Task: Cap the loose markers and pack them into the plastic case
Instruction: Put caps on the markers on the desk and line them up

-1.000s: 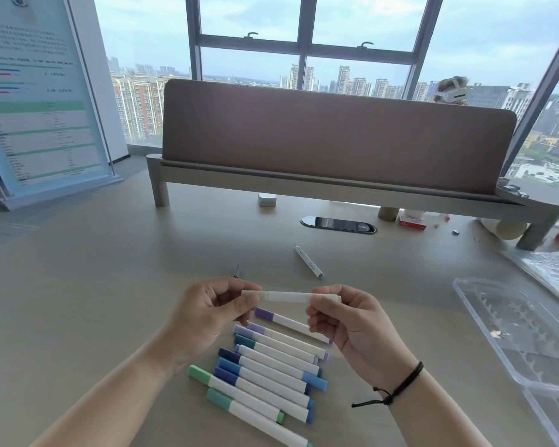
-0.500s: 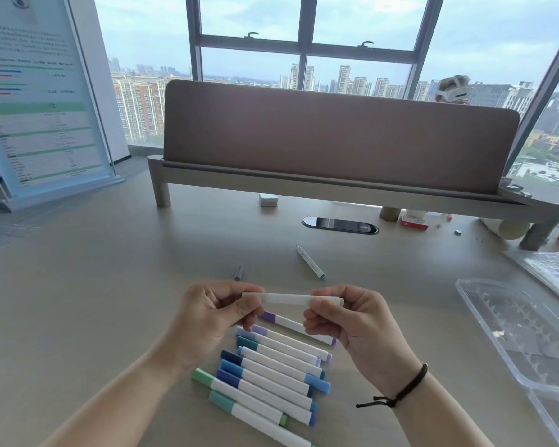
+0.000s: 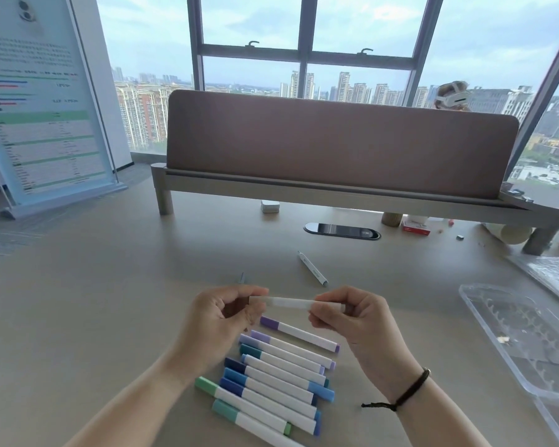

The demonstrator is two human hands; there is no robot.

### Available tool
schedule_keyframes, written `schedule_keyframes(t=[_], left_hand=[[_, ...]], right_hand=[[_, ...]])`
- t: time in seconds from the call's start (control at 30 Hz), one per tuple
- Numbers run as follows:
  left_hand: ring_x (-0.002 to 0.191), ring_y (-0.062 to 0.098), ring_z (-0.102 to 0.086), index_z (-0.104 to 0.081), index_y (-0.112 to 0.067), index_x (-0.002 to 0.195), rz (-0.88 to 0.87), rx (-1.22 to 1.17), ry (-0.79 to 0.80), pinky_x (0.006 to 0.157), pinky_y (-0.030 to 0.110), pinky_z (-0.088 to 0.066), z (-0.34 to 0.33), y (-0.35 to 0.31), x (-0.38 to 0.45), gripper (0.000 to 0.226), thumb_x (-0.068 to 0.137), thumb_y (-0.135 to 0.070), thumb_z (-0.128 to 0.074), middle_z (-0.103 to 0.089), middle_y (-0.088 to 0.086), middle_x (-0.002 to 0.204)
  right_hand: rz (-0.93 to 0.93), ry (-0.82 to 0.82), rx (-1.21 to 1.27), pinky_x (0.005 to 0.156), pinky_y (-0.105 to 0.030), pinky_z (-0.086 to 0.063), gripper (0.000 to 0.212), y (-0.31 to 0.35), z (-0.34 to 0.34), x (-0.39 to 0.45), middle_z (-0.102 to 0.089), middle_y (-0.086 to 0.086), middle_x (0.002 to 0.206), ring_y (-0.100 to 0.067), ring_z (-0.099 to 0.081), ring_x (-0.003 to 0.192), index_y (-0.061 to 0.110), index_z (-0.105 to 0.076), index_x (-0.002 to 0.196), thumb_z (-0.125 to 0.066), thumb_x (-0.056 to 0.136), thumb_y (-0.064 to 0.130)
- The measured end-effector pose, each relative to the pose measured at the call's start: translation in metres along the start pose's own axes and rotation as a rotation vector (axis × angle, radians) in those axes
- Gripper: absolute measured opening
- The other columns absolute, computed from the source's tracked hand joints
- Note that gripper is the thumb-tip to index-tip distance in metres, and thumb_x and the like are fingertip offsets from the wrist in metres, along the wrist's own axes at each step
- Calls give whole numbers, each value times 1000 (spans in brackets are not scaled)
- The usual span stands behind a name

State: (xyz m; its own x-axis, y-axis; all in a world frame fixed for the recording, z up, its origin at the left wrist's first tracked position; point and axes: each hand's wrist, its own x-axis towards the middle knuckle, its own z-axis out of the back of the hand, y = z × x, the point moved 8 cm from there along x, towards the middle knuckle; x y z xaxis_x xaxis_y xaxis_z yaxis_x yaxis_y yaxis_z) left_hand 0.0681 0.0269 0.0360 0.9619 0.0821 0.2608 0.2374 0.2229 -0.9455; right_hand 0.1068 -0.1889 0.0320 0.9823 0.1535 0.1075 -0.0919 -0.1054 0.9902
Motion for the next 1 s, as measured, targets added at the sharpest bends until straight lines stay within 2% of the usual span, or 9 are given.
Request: schedule_keyframes(t=[0.13,0.23,0.4,0.5,0.6,0.77,0.83,0.9,1.0], left_hand=[[82,2,-63,-66,-33,117,-107,387,-103,64,8,-50,12,6,5,31,88,-24,-72,-68,-16,85],[80,3,-62,-73,-26,111,-143,494,-211,62,6,-46,27,9,7,24,88,-21,-73,-68,-18,80],[72,1,-64,-77,-24,99,-151,558,-283,63,7,-45,36,11,9,13,88,-22,-72,-69,-21,78],[73,1,-64,-78,-24,97,-144,561,-296,64,13,-49,39,14,9,11,89,-23,-71,-71,-18,81],[75,-1,-64,-77,-25,98,-130,548,-292,65,11,-48,40,17,11,11,90,-24,-69,-71,-17,83],[79,-4,-62,-76,-25,102,-104,533,-281,67,7,-47,42,22,13,13,91,-27,-67,-67,-22,86],[80,-3,-62,-76,-25,103,-102,529,-279,67,4,-45,42,23,12,14,92,-28,-67,-67,-21,88],[80,-4,-62,-75,-24,103,-103,529,-270,66,3,-45,41,24,11,15,92,-28,-67,-68,-20,89],[80,-4,-62,-75,-26,104,-99,527,-250,64,1,-45,40,27,11,15,92,-29,-67,-68,-20,90]], right_hand=[[39,-208,-488,56,-18,-45,12,-8,29,9,-69,7,62,-6,-55,55,22,-75,72,-84,76,15],[13,-150,-696,59,-16,-46,8,-17,27,7,-70,18,66,2,-61,61,28,-75,74,-81,77,25],[6,-70,-925,67,-20,-49,7,-22,17,5,-70,12,71,-1,-63,73,31,-75,75,-80,78,35],[-59,-58,-792,68,-26,-52,7,-26,19,11,-72,8,72,-4,-64,69,28,-77,74,-81,77,33],[-90,-198,-678,66,-30,-54,10,-21,32,36,-73,4,72,-11,-64,67,24,-77,78,-81,78,33],[-151,-241,-889,82,-29,-50,46,-18,28,84,-70,1,99,-20,-65,95,15,-72,107,-78,75,47],[-196,-227,-1006,82,-34,-52,47,-21,20,95,-71,-3,95,-26,-66,94,12,-73,98,-76,71,51],[-212,-228,-1118,74,-33,-56,38,-24,15,102,-69,-2,80,-27,-65,80,15,-73,80,-71,68,51],[-212,-266,-1141,78,-36,-57,20,-31,18,108,-71,-1,84,-28,-66,84,19,-73,76,-68,77,38]])
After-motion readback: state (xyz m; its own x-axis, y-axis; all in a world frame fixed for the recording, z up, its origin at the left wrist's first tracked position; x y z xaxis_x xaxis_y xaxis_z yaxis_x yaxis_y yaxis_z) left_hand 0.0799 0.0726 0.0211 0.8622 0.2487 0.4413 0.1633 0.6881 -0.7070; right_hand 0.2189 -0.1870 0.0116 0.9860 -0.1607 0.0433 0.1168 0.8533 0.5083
